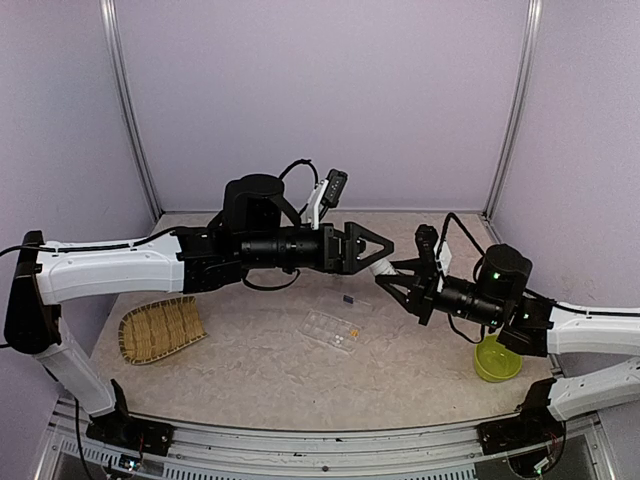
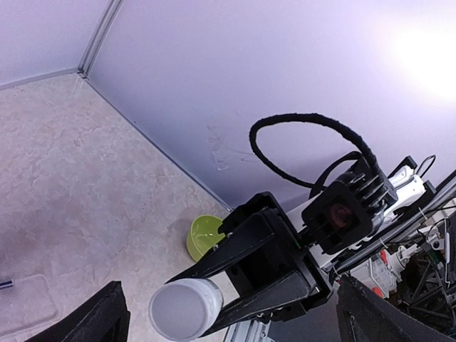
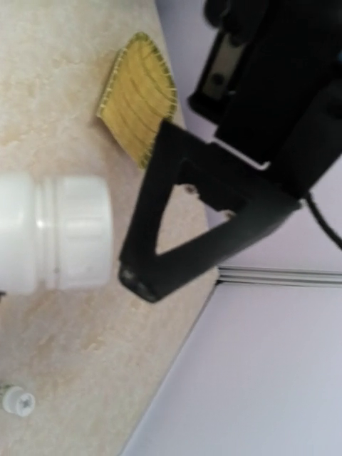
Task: Sort the pills into containers
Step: Screw the lid of the pill bottle onto the pill bottle.
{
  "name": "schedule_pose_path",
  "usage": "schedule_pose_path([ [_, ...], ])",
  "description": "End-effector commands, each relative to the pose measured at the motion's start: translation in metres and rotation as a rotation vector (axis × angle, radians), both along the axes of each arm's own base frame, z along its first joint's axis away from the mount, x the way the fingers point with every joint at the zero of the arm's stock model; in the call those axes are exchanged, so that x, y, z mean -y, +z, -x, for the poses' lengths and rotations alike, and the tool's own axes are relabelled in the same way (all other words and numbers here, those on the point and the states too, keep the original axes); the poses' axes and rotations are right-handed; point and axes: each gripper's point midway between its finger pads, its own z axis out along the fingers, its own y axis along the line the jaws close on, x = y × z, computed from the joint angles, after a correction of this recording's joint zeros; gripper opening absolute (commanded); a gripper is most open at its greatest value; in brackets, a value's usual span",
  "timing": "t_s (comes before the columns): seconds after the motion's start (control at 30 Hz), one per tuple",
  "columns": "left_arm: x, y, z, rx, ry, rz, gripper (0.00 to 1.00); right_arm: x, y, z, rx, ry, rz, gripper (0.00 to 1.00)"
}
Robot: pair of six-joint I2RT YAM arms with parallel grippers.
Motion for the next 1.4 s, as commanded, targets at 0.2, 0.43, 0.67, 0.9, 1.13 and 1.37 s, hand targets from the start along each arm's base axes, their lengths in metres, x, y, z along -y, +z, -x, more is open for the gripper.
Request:
schedule_pose_path([
  [0.2,0.006,0.005,-0.003,-0.002,0.019,0.049,0.99,0.010,0.029,0.000,0.051,-0.044,-0.106,0.24],
  [0.43,0.014,0.003,0.001,-0.008,-0.009,0.049,0.99,0.007,0.025,-0.003,0.041,-0.045,-0.095,0.23],
  [0.67,0.014,0.006,0.001,0.000,-0.010,0.061,0.99,0.002,0.018,-0.006,0.023,-0.044,-0.072,0.24],
  [0.9,0.012,0.016,0.006,0.016,-0.026,0.092,0.99,0.000,0.013,-0.008,0.011,-0.046,-0.059,0.24],
  [1.13,0.014,0.020,0.014,0.013,-0.056,0.120,0.99,-0.005,0.007,-0.010,0.000,-0.036,-0.041,0.23],
  [1.37,0.015,0.028,0.019,0.011,-0.086,0.161,0.99,-0.013,0.005,-0.006,-0.014,0.007,-0.046,0.23],
])
